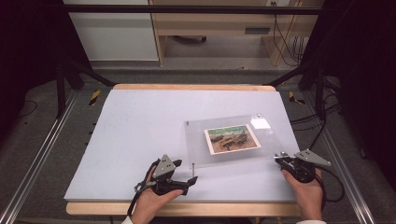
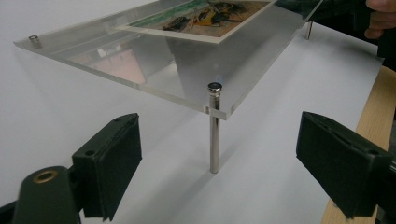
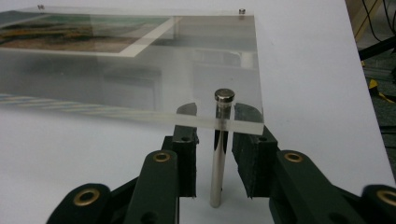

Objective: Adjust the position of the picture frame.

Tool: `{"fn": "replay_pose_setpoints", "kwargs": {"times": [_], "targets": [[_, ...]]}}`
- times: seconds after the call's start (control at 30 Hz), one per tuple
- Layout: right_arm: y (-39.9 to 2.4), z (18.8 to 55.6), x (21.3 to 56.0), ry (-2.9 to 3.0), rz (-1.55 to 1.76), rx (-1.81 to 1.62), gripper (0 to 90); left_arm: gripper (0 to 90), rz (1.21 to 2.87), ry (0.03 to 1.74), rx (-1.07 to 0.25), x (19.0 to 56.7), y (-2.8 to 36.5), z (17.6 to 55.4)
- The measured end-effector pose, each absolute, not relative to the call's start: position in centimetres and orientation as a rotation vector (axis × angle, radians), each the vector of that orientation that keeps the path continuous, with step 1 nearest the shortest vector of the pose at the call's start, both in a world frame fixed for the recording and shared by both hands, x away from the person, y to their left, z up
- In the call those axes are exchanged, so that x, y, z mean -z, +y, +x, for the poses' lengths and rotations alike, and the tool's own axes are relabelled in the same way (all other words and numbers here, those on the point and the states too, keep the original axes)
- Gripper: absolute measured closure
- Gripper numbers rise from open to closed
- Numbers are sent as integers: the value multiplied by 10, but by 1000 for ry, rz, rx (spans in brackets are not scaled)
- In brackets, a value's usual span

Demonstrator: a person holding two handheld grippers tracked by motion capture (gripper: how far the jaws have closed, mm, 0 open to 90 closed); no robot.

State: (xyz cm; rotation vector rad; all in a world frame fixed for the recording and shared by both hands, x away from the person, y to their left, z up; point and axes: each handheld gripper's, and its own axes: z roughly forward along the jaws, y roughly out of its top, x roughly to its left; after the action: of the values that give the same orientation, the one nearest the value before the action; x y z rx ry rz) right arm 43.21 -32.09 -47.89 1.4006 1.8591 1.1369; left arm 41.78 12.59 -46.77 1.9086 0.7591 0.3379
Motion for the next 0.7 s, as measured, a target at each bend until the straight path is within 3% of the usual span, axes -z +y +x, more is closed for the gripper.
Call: {"fn": "replay_pose_setpoints", "kwargs": {"times": [0.7], "targets": [[-324,433,472,1796,1393,-1215,842,205,1908,801,-331,470,126,419]]}}
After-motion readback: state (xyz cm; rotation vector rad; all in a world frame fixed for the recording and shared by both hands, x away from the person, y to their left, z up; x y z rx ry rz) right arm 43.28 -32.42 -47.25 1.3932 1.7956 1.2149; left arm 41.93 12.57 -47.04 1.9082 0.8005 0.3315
